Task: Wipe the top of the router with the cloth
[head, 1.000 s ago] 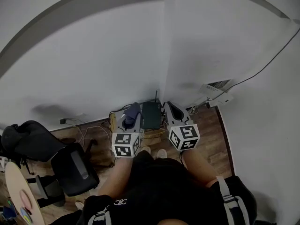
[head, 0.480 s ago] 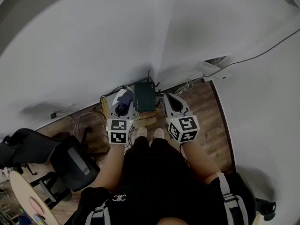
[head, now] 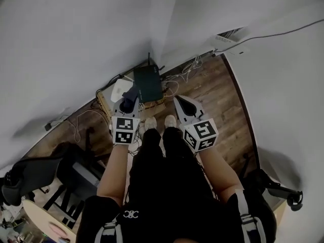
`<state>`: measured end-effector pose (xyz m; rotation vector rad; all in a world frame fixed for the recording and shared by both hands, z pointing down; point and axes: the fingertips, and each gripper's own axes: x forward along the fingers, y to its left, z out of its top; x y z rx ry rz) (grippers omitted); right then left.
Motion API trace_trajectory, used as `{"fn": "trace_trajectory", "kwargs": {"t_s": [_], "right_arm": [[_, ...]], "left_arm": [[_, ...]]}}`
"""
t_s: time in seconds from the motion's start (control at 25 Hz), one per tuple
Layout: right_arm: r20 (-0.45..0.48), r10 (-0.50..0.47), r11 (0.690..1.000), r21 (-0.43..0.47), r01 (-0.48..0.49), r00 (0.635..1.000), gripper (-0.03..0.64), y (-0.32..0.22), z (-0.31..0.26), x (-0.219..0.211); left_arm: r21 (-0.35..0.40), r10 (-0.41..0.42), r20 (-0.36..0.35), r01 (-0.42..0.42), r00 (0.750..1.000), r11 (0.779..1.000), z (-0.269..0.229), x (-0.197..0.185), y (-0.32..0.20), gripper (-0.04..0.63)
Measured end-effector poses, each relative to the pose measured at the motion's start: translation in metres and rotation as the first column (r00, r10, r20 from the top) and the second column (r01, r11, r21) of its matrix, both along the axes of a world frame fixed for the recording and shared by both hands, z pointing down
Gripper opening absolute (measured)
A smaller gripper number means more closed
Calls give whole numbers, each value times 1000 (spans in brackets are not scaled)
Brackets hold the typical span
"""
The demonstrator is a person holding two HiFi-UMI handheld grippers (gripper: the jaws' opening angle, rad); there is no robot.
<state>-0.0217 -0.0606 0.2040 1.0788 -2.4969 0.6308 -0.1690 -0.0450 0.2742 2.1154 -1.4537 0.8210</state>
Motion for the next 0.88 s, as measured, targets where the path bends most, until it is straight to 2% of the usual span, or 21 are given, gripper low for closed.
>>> {"fn": "trace_trajectory", "kwargs": {"t_s": [0.28,0.48,0.56,0.8,0.88], "right_arm": [[16,-40,995,-86,41,999,-2,10,70,0],[39,-94,983,-154,99,995,-2,28,131,-11],[35,-104,979,-172,108,994,-1,34,155,-15],[-24,-40,979,-200,35,999,-2,19,223,-7],[-23,-34,980,-195,29,999,-2,13,236,-6]], "left_arm": [[-74,44,20,-42,999,996,91,-9,-26,55],[-111,43,-32,-47,999,993,168,-8,-43,58],[-123,30,-31,-34,999,992,197,-10,-47,58],[-154,-11,9,13,1000,988,271,-26,-63,58],[-167,1,30,4,1000,986,290,-30,-66,58]]}}
